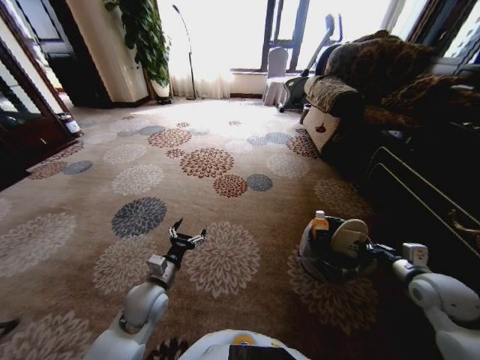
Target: Pick up the trash from the ground and place it into the trash bin.
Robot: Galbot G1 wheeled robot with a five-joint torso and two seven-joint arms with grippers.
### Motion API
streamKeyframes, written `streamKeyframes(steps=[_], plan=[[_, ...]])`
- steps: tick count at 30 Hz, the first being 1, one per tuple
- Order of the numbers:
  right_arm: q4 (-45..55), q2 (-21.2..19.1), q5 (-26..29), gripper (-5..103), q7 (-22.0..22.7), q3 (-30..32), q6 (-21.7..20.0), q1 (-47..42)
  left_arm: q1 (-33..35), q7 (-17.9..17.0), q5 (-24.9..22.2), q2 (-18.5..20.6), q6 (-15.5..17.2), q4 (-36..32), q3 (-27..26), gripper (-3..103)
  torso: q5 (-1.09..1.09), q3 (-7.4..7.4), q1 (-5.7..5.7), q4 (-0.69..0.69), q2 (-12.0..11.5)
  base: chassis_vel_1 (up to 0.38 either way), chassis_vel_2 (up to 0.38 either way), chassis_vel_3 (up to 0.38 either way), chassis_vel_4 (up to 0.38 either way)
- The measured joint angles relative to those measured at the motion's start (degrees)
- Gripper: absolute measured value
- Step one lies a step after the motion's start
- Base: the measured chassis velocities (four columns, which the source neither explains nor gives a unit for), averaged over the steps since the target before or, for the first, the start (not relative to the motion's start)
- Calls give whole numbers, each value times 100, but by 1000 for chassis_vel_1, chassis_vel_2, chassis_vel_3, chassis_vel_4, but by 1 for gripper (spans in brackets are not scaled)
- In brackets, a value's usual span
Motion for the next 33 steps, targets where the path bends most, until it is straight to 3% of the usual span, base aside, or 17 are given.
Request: streamKeyframes(steps=[33], plan=[[3, 0, 1, 0, 1, 2, -1, 3, -2, 0, 0, 1, 1, 2, -1, 100, 2, 2, 1, 1, 0, 1, 1, 0, 1]])
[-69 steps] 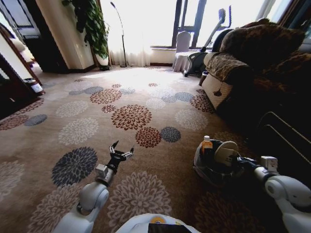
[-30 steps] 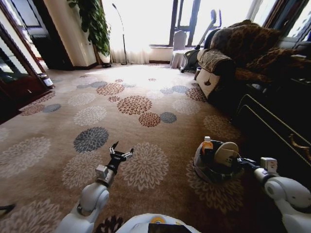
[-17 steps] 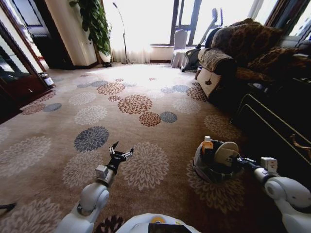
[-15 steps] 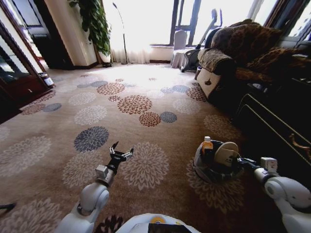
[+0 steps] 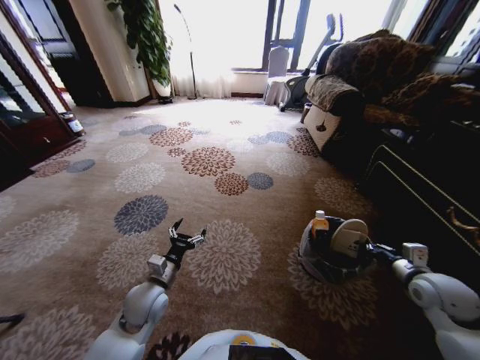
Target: Pick up the trash from the ground and place it into the trash bin.
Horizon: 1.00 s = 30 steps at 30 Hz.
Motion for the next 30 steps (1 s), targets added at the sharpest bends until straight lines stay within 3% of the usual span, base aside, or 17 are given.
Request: streamKeyframes(steps=[10, 11, 12, 16, 19, 22, 24, 30], plan=[[0, 0, 0, 0, 0, 1, -3, 0, 0, 0, 0, 0, 0, 0, 0, 100, 0, 0, 0, 0, 0, 0, 0, 0, 0], [-11, 9, -21, 0, -8, 13, 119, -10, 0, -32, 39, -2, 20, -2, 11, 100, 0, 0, 0, 1, 0, 0, 0, 0, 0], [-189, 76, -132, 0, -20, 49, 551, -67, 11, -126, 144, -25, 94, -29, 44, 100, -1, 0, 0, 7, 0, 0, 0, 0, 0], [-732, 222, -226, 0, 15, 119, 1216, -101, -11, -337, 187, -123, 126, -53, 157, 100, -5, -1, 0, -4, 0, 0, 0, 0, 0], [-831, 282, -104, 0, 5, 92, 1248, -81, -43, -272, 91, -166, -36, 37, 181, 100, 8, -1, 0, -3, 0, 0, 0, 0, 0], [-881, 295, -30, 0, -1, 94, 1190, -84, -12, -189, 65, -169, -48, 46, 183, 100, -7, -1, 0, 1, 0, 0, 0, 0, 0], [-946, 297, -7, 0, 2, 99, 1157, -89, 2, -173, 66, -176, -51, 54, 185, 100, 2, -1, 0, 2, 0, 0, 0, 0, 0], [-998, 243, 4, 0, 2, 175, 1013, -129, 19, -162, 65, -178, -69, 44, 159, 100, 1, -1, 0, 0, 0, 0, 0, 0, 0]])
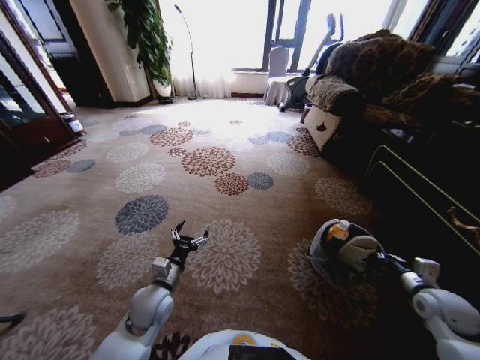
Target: Pick up the trash from the ground and place it into the trash bin.
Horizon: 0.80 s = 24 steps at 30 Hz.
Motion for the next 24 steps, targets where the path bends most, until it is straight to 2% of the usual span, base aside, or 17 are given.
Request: streamKeyframes(steps=[2, 4, 5, 8, 10, 15, 19, 24], plan=[[-64, -66, 86, 0, 0, 55, -186, 34, 12, 5, -10, 7, -26, -11, -30, 100, -2, 0, 0, 0, 0, 0, 0, 0, 0], [-154, -114, 449, 0, 4, 126, -529, 116, 10, 5, -19, 2, -69, -10, -48, 100, -2, 0, 0, 0, 0, 0, 0, 0, 0], [-154, -114, 449, 0, 4, 126, -529, 116, 10, 5, -19, 2, -69, -10, -48, 100, -2, 0, 0, 0, 0, 0, 0, 0, 0], [-228, -175, 1214, 0, -2, 236, -1047, 132, 22, 5, -71, 9, -126, -10, -76, 100, 1, 1, 0, 2, 0, 0, 0, 0, 0], [-275, -189, 1399, 0, 0, 265, -1104, 123, 27, 7, -98, 20, -137, -9, -92, 100, 0, 1, 0, 1, 0, 0, 0, 0, 0], [-427, -169, 1515, 0, 1, 301, -1012, 105, 3, 23, -122, 40, -220, 3, -100, 100, -2, 1, 0, 1, 0, 0, 0, 0, 0], [-650, -67, 1192, 0, 1, 255, -758, 135, -34, 36, -133, 58, -234, 4, -80, 100, -1, 0, 0, 0, 0, 0, 0, 0, 0], [-732, 9, 1038, 0, 2, 209, -614, 136, -51, 57, -206, 90, -247, 20, -80, 100, 1, 0, 0, -1, 0, 0, 0, 0, 0]])
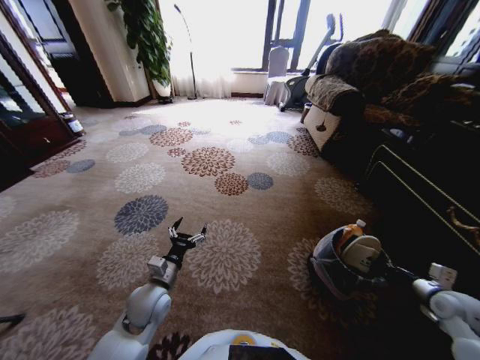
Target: Pick up the trash from the ground and place it into the trash bin.
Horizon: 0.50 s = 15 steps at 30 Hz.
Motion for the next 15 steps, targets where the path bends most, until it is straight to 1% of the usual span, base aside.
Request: streamKeyframes(steps=[3, 8, 15], plan=[[21, 53, -81, 0, -3, -65, 33, 50, -2, 14, -21, 10, -29, 28, 6, 100, -4, 0, 0, 2, 0, 0, 0, 0, 0], [-17, 75, -216, 0, -4, -210, 64, 216, 0, 24, -32, 10, -72, 33, 10, 100, -2, 0, 0, 2, 0, 0, 0, 0, 0], [-72, 20, -246, 0, -7, -300, 7, 365, 12, 48, -51, 17, -115, 28, -8, 100, -2, 0, 0, 3, 0, 0, 0, 0, 0]])
